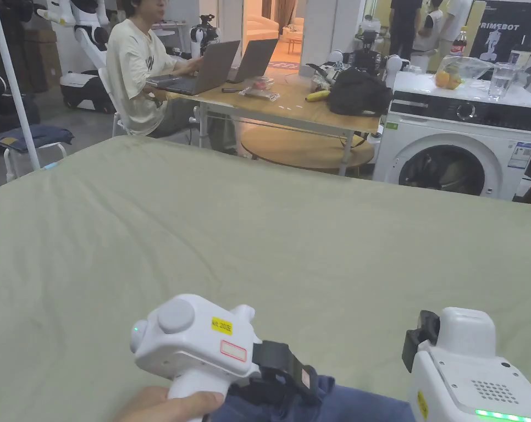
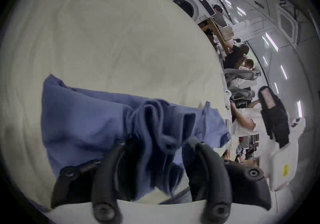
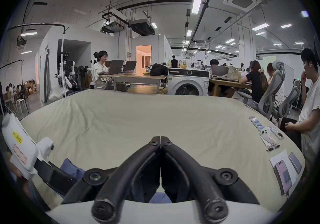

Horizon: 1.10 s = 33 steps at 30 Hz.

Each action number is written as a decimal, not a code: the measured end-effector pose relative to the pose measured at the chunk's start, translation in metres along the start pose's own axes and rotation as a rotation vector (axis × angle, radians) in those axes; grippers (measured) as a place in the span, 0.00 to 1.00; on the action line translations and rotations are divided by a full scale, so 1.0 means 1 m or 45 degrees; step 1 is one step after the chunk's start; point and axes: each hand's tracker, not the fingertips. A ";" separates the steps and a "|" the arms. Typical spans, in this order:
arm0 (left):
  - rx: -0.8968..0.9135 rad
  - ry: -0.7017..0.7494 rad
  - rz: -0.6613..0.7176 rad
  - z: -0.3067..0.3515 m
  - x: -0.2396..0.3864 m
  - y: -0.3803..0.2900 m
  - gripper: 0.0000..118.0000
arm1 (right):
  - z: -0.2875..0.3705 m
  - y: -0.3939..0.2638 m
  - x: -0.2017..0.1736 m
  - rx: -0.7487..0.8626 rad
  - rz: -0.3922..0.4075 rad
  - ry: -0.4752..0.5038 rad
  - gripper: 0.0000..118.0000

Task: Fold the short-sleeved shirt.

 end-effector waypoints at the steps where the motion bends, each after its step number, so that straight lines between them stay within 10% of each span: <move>1: 0.036 -0.016 -0.009 0.010 0.001 0.000 0.40 | 0.001 0.000 0.000 0.001 -0.002 0.003 0.00; 5: 0.148 0.077 -0.063 0.029 -0.004 0.001 0.39 | 0.002 0.000 0.002 0.002 -0.008 0.002 0.00; 11: -0.001 0.319 -0.071 -0.013 -0.023 -0.004 0.07 | 0.003 0.000 0.005 -0.003 -0.012 -0.004 0.00; 18: -0.140 -0.014 -0.061 -0.077 -0.021 -0.024 0.04 | 0.005 -0.002 0.011 -0.007 -0.007 -0.015 0.00; 33: -0.080 -0.096 0.004 -0.060 -0.030 -0.013 0.00 | 0.009 -0.001 0.017 0.059 -0.035 -0.041 0.00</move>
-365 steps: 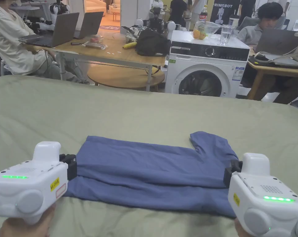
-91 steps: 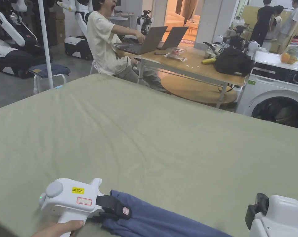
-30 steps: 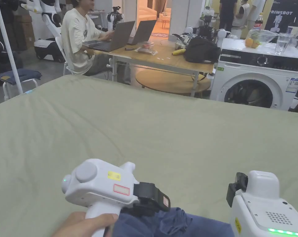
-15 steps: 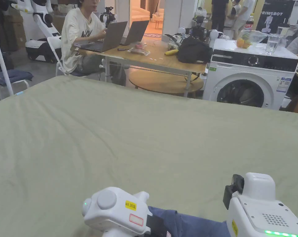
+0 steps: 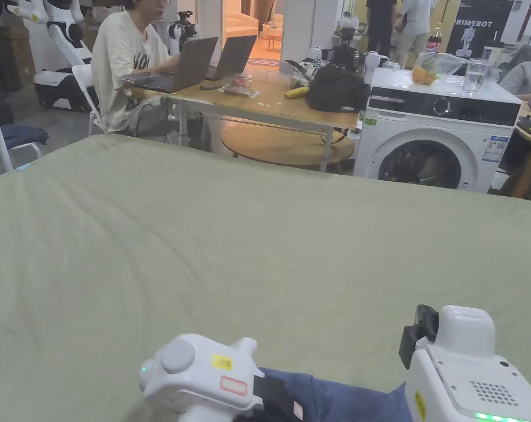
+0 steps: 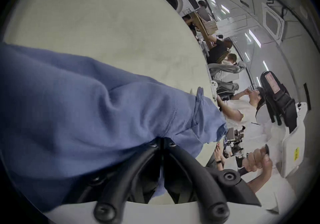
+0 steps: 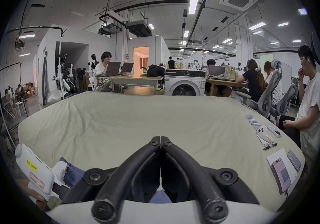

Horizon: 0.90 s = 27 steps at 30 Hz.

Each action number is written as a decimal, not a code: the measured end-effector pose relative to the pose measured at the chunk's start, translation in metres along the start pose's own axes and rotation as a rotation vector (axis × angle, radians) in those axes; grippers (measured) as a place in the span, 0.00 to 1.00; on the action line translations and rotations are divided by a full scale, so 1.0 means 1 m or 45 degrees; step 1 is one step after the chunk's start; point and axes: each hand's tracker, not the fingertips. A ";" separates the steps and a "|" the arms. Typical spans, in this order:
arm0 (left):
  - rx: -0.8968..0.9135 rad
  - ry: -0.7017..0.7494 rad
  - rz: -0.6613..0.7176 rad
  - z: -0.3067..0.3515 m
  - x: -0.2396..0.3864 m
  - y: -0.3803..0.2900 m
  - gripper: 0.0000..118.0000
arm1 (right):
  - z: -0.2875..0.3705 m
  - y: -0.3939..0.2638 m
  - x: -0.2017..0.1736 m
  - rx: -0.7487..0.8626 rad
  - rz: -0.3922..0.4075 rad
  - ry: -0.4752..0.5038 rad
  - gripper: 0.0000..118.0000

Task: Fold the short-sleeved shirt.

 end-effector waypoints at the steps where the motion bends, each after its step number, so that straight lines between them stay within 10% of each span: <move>1: 0.047 -0.010 -0.042 0.015 0.002 0.003 0.00 | 0.000 0.001 0.001 0.014 -0.004 -0.002 0.00; 4: 0.123 -0.006 -0.053 0.060 0.001 0.011 0.01 | 0.001 0.003 0.001 0.053 -0.008 -0.006 0.00; 8: 0.249 0.083 -0.027 0.112 -0.023 0.016 0.40 | 0.000 0.007 -0.001 0.056 0.002 0.001 0.00; 11: 0.277 0.124 0.003 0.128 -0.047 0.013 0.49 | -0.001 0.008 -0.004 0.048 0.004 0.008 0.00; 27: 0.187 -0.235 0.057 0.058 -0.116 -0.016 0.48 | 0.001 0.004 -0.008 0.018 -0.005 0.027 0.00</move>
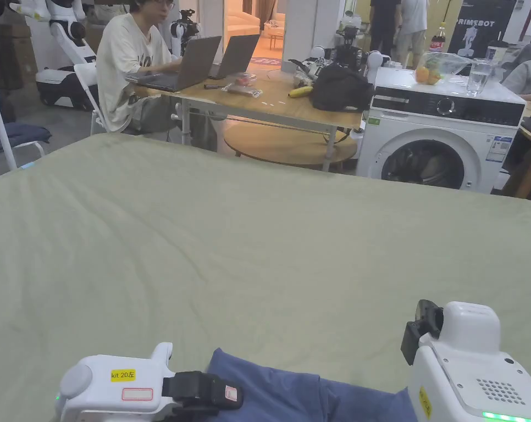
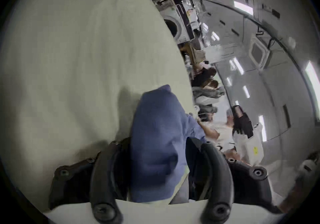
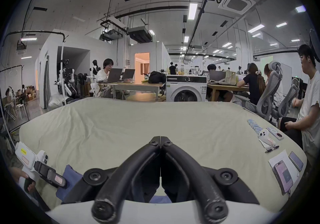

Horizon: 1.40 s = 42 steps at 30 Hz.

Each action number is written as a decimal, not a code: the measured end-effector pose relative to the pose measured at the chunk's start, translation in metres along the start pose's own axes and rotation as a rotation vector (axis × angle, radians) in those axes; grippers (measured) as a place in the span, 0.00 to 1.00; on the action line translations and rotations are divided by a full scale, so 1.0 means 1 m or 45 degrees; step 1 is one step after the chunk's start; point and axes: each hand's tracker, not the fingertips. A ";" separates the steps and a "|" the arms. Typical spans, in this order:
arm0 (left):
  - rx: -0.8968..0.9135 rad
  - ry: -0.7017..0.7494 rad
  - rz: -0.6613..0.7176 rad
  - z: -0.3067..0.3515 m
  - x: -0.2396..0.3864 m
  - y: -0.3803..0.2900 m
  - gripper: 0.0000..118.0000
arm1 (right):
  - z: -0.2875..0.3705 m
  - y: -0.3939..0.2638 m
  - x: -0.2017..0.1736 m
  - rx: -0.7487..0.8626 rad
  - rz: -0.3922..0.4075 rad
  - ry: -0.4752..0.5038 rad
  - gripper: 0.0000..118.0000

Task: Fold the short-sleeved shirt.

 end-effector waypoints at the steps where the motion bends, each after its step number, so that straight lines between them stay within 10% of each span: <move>1: -0.018 0.064 0.002 -0.003 0.001 0.000 0.46 | 0.000 0.000 0.000 -0.001 -0.003 0.000 0.00; 4: 0.011 0.057 0.012 0.001 -0.008 0.008 0.12 | 0.001 0.001 0.002 -0.002 -0.004 -0.006 0.00; 7: 0.014 0.089 -0.021 0.012 0.007 0.008 0.06 | 0.002 0.004 0.003 0.004 -0.002 -0.010 0.00; 24: 0.238 0.560 -0.125 0.137 0.114 0.017 0.05 | -0.006 0.014 -0.012 0.017 0.014 0.064 0.00; 42: -0.090 0.783 -0.428 -0.016 0.234 0.017 0.05 | 0.010 0.013 0.020 0.014 -0.010 0.006 0.00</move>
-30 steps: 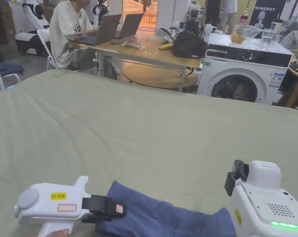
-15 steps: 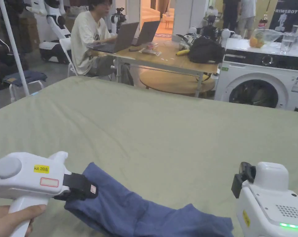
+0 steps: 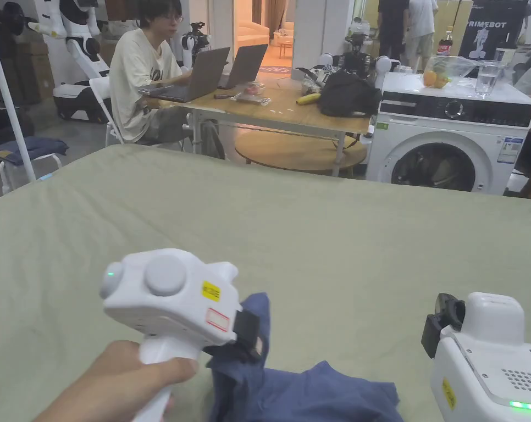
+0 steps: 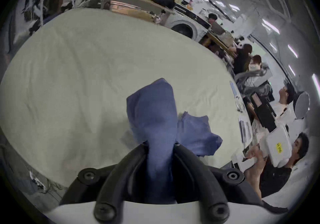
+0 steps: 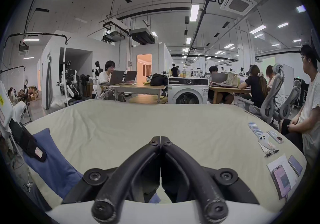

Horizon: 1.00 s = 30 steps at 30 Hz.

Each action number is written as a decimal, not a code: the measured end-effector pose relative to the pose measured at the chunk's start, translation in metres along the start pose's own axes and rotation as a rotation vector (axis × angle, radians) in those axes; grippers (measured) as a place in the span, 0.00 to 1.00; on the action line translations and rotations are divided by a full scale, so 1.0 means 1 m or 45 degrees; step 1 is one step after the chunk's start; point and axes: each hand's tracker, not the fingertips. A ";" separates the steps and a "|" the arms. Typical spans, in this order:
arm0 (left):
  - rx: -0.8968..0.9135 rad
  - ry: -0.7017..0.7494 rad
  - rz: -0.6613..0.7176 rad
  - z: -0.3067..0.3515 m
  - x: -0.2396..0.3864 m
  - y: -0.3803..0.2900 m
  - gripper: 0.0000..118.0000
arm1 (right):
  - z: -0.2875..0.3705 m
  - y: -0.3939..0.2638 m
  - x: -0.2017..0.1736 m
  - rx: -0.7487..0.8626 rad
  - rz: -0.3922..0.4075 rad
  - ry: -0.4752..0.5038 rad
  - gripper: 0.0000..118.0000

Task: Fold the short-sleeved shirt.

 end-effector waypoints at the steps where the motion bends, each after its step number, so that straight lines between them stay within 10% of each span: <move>1: -0.027 0.005 -0.031 -0.010 0.010 0.001 0.05 | 0.001 0.000 0.002 0.000 -0.001 -0.005 0.00; 17: -0.203 -0.062 0.067 -0.130 0.064 -0.006 0.05 | 0.006 -0.006 0.016 -0.023 -0.009 -0.051 0.00; 22: -0.131 -0.196 0.052 -0.103 0.067 -0.008 0.36 | 0.007 -0.007 0.014 -0.030 -0.002 -0.041 0.00; 30: 0.007 -0.365 0.077 -0.070 0.047 -0.001 0.36 | 0.007 -0.008 0.017 -0.030 -0.004 -0.042 0.00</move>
